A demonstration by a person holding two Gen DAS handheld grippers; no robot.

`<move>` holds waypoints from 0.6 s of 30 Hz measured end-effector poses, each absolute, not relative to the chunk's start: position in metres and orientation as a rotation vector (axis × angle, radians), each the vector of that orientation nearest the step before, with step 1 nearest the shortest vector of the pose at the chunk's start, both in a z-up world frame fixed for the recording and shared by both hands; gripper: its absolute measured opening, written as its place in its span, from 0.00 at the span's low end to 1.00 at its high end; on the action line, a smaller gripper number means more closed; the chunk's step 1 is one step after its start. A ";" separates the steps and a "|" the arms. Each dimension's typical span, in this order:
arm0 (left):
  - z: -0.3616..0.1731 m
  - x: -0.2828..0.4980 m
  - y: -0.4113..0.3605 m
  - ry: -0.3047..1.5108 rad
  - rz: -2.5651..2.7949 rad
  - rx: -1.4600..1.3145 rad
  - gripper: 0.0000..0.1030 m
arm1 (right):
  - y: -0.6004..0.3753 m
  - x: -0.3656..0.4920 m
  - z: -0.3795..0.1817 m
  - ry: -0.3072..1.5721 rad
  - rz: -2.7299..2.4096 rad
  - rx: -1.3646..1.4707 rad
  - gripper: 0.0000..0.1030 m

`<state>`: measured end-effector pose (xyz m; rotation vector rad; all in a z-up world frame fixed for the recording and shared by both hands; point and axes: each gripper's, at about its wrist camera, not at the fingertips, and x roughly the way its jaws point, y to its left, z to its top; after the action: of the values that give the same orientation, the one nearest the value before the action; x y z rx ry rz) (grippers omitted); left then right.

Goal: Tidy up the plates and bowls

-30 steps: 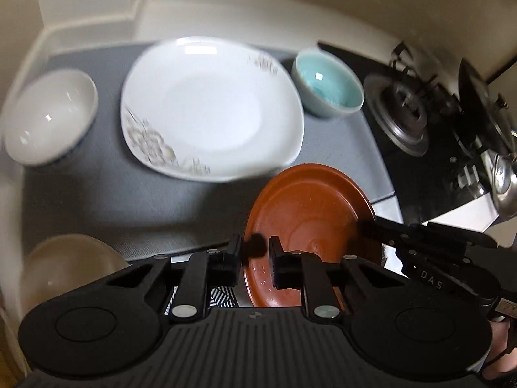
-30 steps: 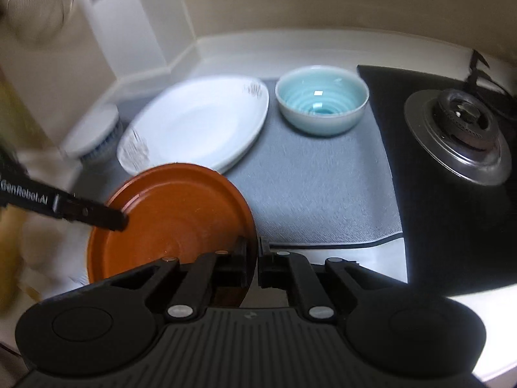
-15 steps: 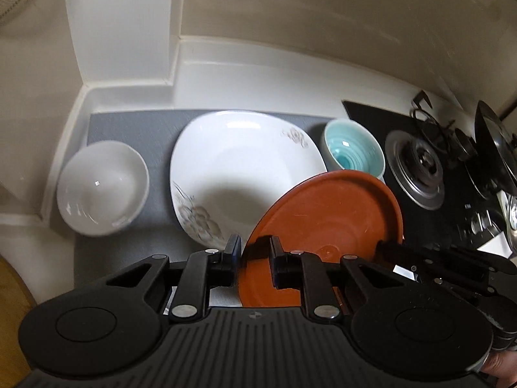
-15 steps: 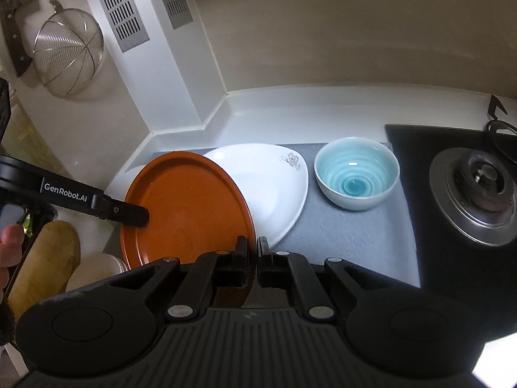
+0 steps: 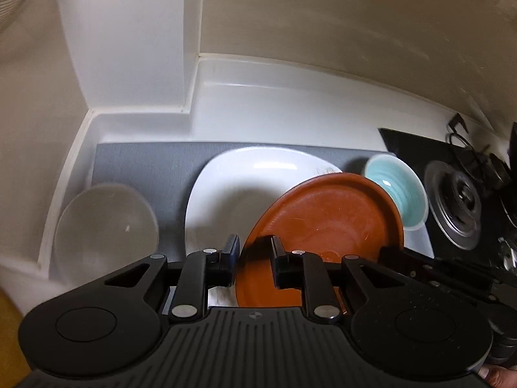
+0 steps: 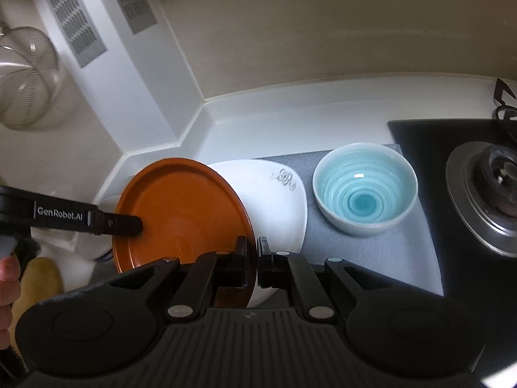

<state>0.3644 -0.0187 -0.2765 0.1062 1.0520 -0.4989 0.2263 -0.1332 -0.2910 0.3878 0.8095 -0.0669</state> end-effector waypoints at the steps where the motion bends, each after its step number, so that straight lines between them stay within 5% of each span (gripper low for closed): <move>1: -0.281 0.368 -0.023 1.049 -0.503 0.113 0.20 | -0.135 0.233 -0.296 0.820 -0.082 0.385 0.06; 11: -0.350 0.397 -0.049 1.078 -0.440 0.257 0.19 | -0.143 0.279 -0.343 0.863 -0.129 0.406 0.06; 14: -0.348 0.400 -0.043 1.078 -0.469 0.225 0.19 | -0.146 0.280 -0.347 0.842 -0.130 0.442 0.16; 16: -0.336 0.399 -0.031 1.083 -0.480 0.159 0.28 | -0.144 0.277 -0.343 0.823 -0.113 0.447 0.34; 18: -0.316 0.393 -0.016 1.056 -0.490 0.116 0.54 | -0.139 0.271 -0.335 0.802 -0.117 0.419 0.43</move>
<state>0.3929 -0.0156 -0.3164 0.1163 1.0559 -0.4898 0.2712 -0.1389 -0.3350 0.4191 0.8022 -0.1168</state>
